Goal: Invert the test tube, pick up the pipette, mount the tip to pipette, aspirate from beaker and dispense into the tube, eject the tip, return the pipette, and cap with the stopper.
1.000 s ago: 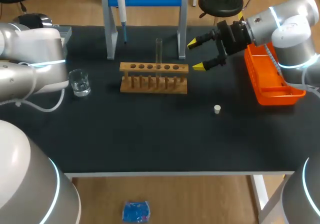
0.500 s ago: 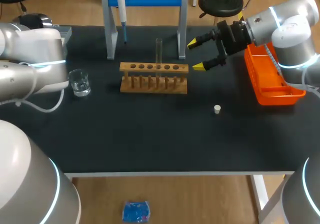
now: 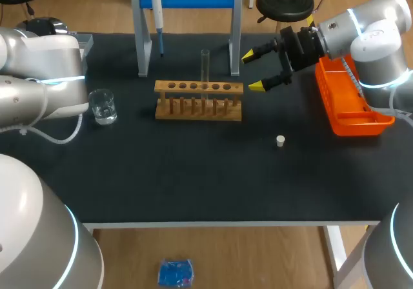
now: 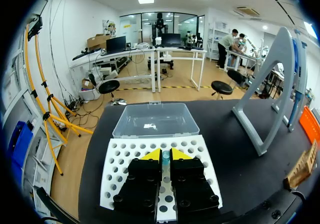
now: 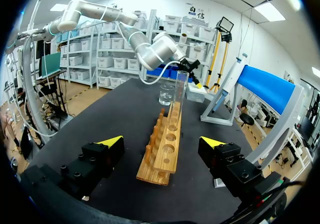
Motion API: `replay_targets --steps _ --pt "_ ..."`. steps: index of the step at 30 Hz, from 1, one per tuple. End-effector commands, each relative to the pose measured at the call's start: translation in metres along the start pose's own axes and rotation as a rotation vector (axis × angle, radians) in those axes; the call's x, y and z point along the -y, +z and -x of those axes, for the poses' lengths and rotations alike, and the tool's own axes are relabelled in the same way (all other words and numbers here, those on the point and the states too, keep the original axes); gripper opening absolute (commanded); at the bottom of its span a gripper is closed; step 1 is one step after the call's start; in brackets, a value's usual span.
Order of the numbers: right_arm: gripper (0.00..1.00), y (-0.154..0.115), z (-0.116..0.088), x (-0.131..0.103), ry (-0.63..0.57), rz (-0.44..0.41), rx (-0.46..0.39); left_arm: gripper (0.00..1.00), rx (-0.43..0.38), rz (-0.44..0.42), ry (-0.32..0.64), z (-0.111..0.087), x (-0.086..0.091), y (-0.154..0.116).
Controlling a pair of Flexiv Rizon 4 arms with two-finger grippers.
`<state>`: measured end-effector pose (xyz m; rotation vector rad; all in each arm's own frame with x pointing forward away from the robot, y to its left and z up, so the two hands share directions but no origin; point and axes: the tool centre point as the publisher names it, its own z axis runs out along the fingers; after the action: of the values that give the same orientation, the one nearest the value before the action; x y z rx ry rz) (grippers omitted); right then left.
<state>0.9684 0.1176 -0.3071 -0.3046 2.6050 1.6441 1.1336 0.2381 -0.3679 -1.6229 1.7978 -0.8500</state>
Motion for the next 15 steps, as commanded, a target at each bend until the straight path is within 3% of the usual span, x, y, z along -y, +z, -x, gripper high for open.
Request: replay_targets --steps 1,15 --pt "1.0 -0.0007 0.0004 -0.0005 0.0 -0.003 -0.002 0.0 -0.003 0.012 0.0 0.0001 0.0009 0.0026" --pt "1.0 -0.0007 0.0004 -0.0005 0.0 -0.003 -0.002 0.0 0.005 0.006 0.0 0.0004 -0.0002 -0.0024"
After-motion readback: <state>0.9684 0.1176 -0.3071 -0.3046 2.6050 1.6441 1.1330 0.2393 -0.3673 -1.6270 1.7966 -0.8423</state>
